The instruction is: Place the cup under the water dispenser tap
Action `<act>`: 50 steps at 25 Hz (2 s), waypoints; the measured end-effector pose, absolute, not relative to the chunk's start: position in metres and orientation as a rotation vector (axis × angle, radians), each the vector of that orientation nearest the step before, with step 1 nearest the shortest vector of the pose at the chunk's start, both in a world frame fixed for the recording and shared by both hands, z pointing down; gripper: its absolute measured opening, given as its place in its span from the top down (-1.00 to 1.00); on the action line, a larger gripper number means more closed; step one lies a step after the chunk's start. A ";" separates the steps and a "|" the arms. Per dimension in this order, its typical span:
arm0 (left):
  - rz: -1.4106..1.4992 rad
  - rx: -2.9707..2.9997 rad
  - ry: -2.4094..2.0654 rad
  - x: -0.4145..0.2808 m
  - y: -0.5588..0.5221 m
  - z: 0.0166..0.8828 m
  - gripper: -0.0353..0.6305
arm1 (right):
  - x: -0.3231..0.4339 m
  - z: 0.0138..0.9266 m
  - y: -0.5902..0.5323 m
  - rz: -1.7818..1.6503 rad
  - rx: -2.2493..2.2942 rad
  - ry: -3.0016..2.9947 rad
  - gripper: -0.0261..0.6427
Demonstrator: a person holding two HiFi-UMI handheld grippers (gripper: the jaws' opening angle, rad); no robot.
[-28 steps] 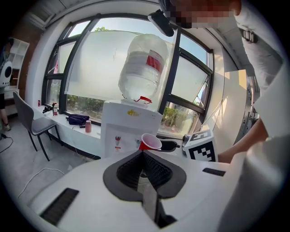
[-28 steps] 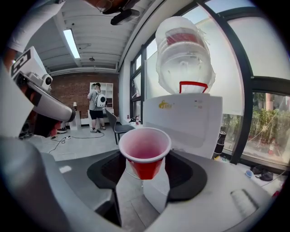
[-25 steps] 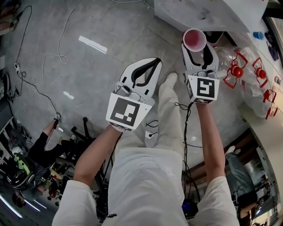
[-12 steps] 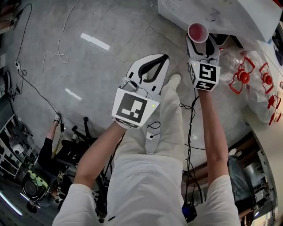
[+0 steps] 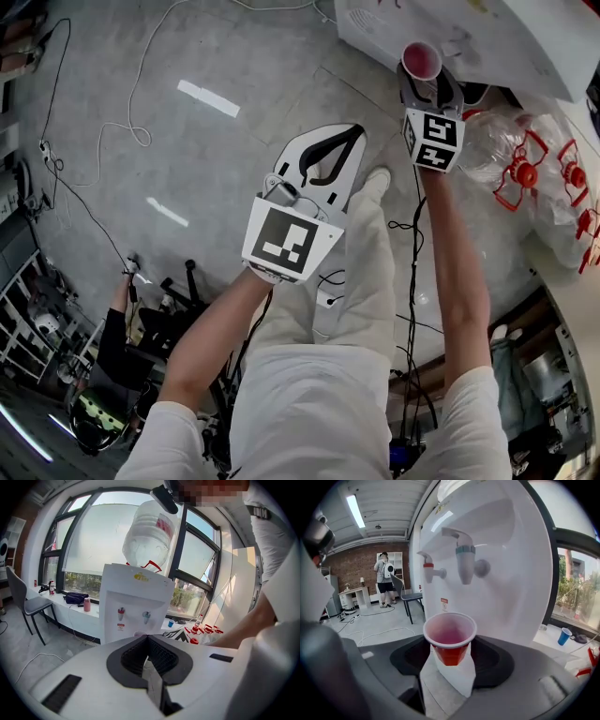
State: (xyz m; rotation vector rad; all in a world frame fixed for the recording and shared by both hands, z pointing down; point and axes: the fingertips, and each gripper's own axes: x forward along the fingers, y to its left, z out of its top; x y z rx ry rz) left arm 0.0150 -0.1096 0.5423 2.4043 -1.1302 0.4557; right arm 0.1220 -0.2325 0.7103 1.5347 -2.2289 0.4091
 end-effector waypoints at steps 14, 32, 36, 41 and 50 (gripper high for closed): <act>0.480 2.364 -1.107 0.000 -0.099 0.557 0.88 | 0.142 0.754 -0.253 0.452 1.643 -2.098 0.07; 0.486 2.391 -1.089 0.013 -0.095 0.549 0.88 | 0.141 0.756 -0.250 0.454 1.593 -2.114 0.06; 0.489 2.393 -1.087 0.015 -0.091 0.547 0.88 | 0.141 0.761 -0.249 0.457 1.572 -2.088 0.06; 0.491 2.386 -1.093 0.012 -0.088 0.548 0.88 | 0.144 0.765 -0.252 0.495 1.596 -2.055 0.06; 0.501 2.379 -1.089 0.012 -0.080 0.550 0.88 | 0.149 0.772 -0.244 0.554 1.616 -2.028 0.00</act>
